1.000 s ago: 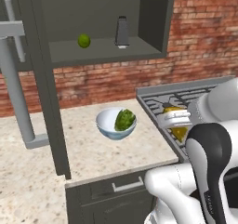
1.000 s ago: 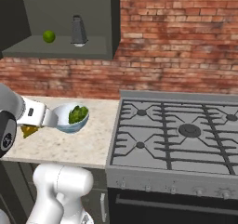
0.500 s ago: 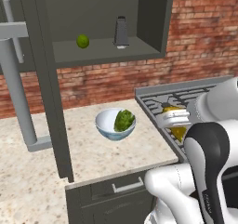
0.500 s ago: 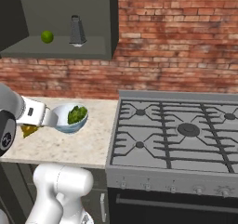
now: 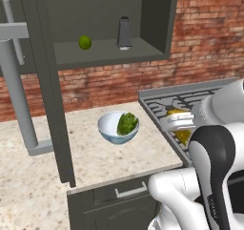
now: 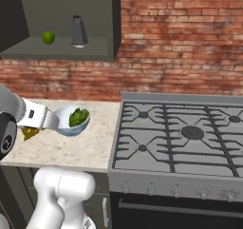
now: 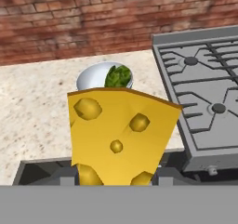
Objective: Pick the cheese from the fridge and the cheese grater from the cabinet and place them next to the salad bowl.
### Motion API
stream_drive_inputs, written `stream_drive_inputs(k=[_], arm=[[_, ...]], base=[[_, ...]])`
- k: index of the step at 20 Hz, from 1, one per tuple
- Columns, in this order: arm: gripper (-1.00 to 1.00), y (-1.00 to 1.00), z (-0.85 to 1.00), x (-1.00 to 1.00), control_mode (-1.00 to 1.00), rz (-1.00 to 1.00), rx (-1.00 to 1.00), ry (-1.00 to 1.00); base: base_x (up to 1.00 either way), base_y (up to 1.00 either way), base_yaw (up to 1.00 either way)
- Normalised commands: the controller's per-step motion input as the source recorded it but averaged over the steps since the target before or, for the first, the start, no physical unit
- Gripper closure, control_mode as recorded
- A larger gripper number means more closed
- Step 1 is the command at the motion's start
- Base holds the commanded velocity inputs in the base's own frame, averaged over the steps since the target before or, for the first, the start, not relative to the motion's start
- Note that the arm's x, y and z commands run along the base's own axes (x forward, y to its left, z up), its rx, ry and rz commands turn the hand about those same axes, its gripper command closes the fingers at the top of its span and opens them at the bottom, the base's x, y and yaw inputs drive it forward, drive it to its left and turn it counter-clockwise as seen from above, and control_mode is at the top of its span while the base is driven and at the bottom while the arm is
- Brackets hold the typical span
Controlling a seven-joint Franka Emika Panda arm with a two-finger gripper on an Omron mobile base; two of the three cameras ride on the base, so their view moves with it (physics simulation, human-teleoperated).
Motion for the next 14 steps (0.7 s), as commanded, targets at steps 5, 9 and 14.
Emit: stream_drive_inputs(k=[5,9,14], arm=[[1.0,0.06,-0.09,0.92,-1.0,0.0,0.0,0.08],[1.0,0.06,-0.03,0.98,-1.0,0.0,0.0,0.17],[1.0,-0.38,-0.2,0.83,-1.0,0.0,0.0,0.08]], base=[[0.0,0.0,0.0],[0.0,0.0,0.0],[0.0,0.0,0.0]])
